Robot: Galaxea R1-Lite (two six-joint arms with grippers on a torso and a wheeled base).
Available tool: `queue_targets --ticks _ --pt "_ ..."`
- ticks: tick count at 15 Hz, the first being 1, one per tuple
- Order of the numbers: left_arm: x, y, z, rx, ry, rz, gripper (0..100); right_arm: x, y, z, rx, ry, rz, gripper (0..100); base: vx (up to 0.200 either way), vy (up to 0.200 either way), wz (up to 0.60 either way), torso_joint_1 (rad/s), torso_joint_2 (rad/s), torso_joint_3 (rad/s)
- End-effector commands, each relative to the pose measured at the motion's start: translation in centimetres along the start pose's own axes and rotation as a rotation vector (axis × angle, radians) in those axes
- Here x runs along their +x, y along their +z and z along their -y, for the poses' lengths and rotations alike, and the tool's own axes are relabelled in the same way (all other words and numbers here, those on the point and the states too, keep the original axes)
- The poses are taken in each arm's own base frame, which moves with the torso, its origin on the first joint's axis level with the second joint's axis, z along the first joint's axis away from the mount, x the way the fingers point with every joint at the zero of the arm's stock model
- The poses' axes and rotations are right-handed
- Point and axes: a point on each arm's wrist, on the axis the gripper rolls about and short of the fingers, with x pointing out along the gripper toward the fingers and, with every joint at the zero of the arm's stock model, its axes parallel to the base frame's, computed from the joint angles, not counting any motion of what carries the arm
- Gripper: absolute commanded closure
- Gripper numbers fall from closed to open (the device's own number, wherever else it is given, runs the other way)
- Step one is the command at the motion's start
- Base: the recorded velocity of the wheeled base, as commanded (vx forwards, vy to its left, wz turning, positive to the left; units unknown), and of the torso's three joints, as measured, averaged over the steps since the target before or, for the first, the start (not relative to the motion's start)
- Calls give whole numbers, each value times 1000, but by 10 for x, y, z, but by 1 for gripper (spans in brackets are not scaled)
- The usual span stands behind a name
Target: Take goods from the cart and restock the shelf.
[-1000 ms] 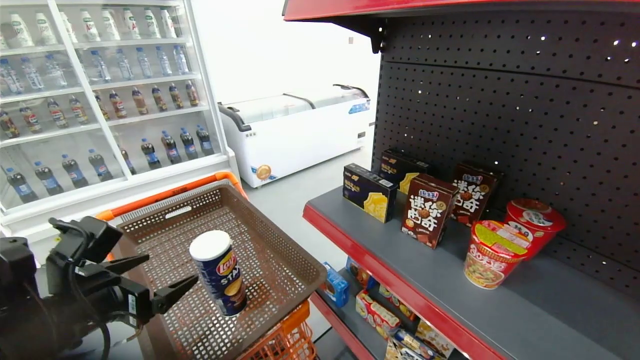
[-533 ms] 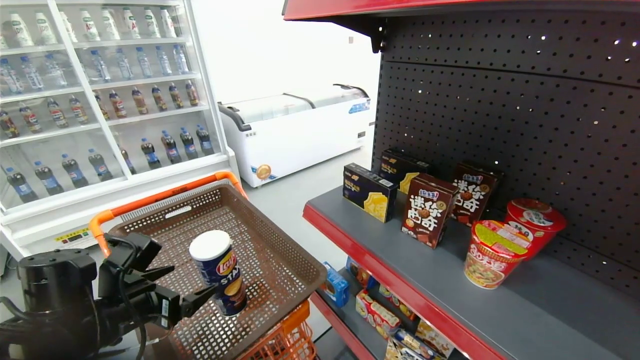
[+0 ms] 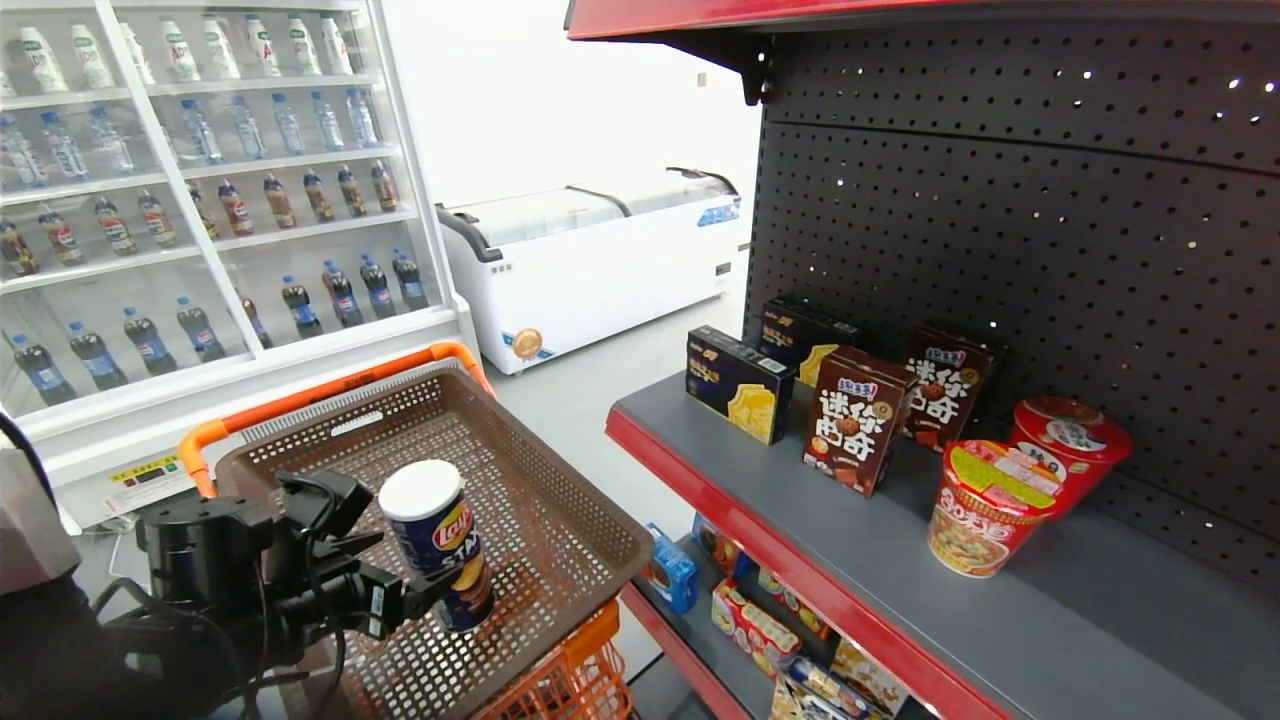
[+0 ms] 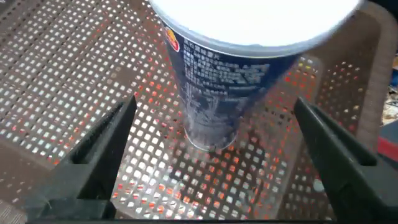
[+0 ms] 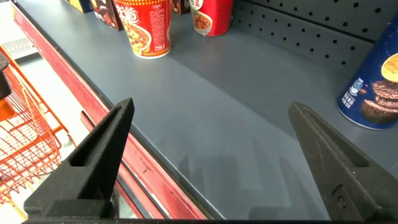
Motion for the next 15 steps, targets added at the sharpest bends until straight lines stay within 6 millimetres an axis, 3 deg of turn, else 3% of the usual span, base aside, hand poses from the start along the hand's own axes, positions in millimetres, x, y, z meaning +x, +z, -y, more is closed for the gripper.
queue_targets --ticks 1,8,9,12,15 --pt "23 -8 -3 -4 -9 -21 0 0 0 0 -1 0 -2 0 0 0 0 0 0 0" --pt "52 -11 -2 14 -31 -7 0 0 0 0 1 0 -2 0 0 0 0 0 0 0" --pt "56 -8 -3 20 -32 8 100 0 0 0 -1 -1 -2 0 0 0 0 0 0 0" --pt "56 -2 -5 23 25 18 100 0 0 0 -1 0 -2 0 0 0 0 0 0 0" --pt "28 20 1 35 85 82 100 0 0 0 1 2 -2 0 0 0 0 0 0 0"
